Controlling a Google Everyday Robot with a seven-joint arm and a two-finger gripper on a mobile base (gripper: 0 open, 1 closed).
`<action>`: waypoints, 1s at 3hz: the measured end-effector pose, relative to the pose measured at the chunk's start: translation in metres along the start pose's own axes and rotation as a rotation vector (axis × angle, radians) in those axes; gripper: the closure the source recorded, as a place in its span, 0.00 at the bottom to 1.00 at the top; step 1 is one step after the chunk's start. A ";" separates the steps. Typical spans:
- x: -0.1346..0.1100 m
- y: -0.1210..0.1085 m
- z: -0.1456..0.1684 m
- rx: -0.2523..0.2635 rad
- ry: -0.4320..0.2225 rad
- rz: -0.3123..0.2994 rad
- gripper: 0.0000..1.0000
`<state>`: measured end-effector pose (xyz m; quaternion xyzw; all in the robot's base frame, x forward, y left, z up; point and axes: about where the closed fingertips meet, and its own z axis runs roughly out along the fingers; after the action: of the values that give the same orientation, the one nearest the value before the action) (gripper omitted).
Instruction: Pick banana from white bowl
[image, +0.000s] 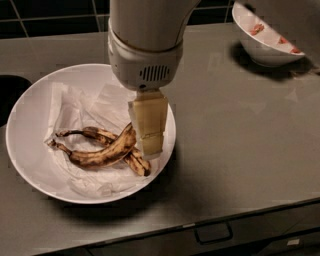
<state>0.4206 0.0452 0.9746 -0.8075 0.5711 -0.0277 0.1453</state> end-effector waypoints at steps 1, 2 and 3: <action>-0.010 -0.003 0.013 -0.024 -0.007 -0.018 0.00; -0.018 -0.006 0.025 -0.047 -0.017 -0.037 0.00; -0.025 -0.009 0.037 -0.069 -0.015 -0.054 0.00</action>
Offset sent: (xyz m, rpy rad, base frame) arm 0.0121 0.0327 -0.0463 -0.0330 0.1068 0.0688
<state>0.4279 0.0792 0.9450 -0.8274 0.5484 -0.0057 0.1209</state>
